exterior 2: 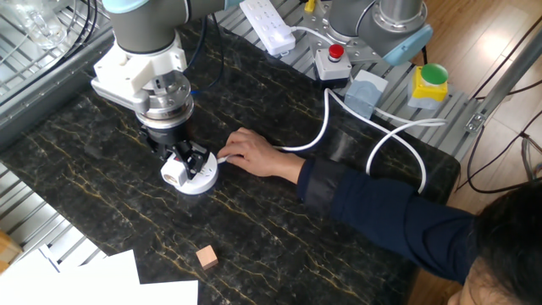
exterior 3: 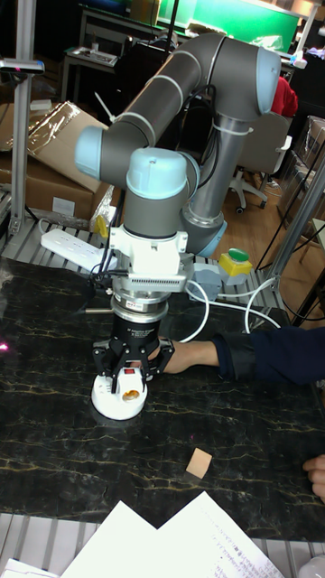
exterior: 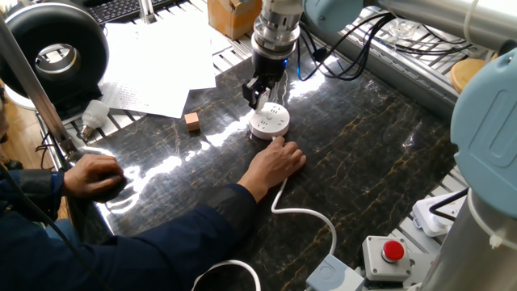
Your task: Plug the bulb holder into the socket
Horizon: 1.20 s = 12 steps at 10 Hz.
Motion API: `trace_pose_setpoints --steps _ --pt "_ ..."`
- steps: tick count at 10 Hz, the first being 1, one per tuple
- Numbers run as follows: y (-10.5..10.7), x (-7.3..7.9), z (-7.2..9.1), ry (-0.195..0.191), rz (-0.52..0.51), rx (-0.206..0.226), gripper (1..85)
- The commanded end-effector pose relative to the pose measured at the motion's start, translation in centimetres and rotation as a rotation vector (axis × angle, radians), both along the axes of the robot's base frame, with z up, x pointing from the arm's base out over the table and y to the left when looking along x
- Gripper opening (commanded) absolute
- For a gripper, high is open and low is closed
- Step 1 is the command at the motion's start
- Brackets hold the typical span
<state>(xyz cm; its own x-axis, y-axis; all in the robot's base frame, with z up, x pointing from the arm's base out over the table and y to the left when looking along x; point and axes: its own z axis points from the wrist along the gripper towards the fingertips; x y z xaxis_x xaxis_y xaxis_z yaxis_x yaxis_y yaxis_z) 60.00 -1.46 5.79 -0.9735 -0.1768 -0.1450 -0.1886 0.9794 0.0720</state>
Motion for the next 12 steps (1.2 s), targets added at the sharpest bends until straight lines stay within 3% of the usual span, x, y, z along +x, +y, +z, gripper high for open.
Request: trace_pose_setpoints --steps 1,12 --pt "0.2 0.5 -0.1 -0.013 0.001 0.002 1.3" --pt "0.1 1.7 -1.0 -0.058 0.058 -0.019 3.0"
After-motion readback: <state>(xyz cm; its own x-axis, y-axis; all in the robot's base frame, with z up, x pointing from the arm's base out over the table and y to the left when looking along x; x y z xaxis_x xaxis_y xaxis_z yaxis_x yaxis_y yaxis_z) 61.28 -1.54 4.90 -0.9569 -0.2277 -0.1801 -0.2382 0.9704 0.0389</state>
